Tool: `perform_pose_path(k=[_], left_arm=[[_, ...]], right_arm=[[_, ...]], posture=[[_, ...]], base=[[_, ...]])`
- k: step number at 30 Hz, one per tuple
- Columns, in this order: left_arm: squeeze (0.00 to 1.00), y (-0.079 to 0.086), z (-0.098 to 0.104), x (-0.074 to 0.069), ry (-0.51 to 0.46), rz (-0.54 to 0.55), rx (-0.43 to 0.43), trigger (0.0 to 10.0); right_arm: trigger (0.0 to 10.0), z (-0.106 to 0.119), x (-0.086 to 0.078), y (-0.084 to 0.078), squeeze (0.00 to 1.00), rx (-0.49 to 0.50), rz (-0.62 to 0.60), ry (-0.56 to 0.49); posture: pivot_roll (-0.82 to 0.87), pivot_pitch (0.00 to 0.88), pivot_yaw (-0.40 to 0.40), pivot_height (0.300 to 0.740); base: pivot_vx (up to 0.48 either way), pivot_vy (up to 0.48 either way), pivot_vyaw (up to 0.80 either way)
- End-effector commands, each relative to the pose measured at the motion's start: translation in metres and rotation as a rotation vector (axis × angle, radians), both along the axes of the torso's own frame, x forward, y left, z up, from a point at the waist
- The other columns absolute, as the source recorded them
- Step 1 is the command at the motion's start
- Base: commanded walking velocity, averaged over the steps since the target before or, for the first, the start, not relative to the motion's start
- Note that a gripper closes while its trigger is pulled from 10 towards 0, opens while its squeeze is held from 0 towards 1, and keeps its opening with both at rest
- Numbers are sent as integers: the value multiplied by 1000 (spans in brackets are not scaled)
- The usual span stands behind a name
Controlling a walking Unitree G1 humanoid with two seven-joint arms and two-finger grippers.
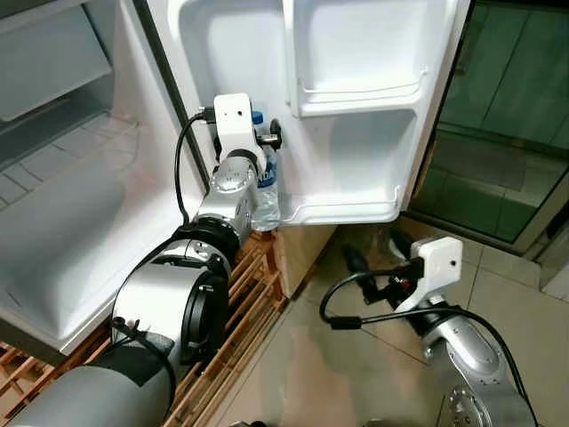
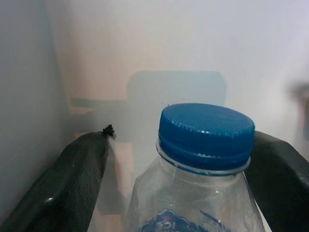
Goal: Restocking fridge
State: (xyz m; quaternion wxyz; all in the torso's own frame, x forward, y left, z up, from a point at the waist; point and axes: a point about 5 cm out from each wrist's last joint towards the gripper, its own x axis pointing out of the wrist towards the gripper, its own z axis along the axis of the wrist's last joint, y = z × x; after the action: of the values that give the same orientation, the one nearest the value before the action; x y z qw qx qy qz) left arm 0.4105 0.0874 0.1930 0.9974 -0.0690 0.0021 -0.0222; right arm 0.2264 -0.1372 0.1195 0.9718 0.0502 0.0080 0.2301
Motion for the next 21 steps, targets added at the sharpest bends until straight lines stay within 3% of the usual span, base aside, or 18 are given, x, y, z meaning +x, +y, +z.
perform_pose_path(k=[1, 7, 12, 15, 18, 21], left_arm=[[1000, 0, 27, 6, -81, -11, -9, 10000], [1000, 0, 43, 6, -143, -65, 8, 10000], [1000, 6, 27, -1, -150, -135, 87, 10000], [1000, 12, 29, -4, -192, -143, 100, 10000], [1000, 19, 41, -25, -359, -196, 121, 10000], [1000, 21, 40, -38, -397, -229, 134, 10000]], right_arm=[[10000, 1, -2, 3, 0, 16, 31, 8], [10000, -6, -1, 0, 0, 8, 23, 37], [10000, -9, -1, -3, 0, 8, -8, 45], [10000, -11, 0, -4, 0, 6, -17, 48], [10000, -12, 2, -6, 0, 3, -41, 45], [10000, -11, 3, -8, 0, 6, -54, 40]], posture=[[-237, 0, 132, 740], [-219, 0, 142, 740], [-205, 0, 149, 740], [-194, 0, 141, 740], [-181, 0, 135, 740], [-177, 0, 134, 740]], base=[[0, 0, 0], [0, 0, 0], [0, 0, 0], [0, 0, 0], [0, 0, 0], [0, 0, 0]])
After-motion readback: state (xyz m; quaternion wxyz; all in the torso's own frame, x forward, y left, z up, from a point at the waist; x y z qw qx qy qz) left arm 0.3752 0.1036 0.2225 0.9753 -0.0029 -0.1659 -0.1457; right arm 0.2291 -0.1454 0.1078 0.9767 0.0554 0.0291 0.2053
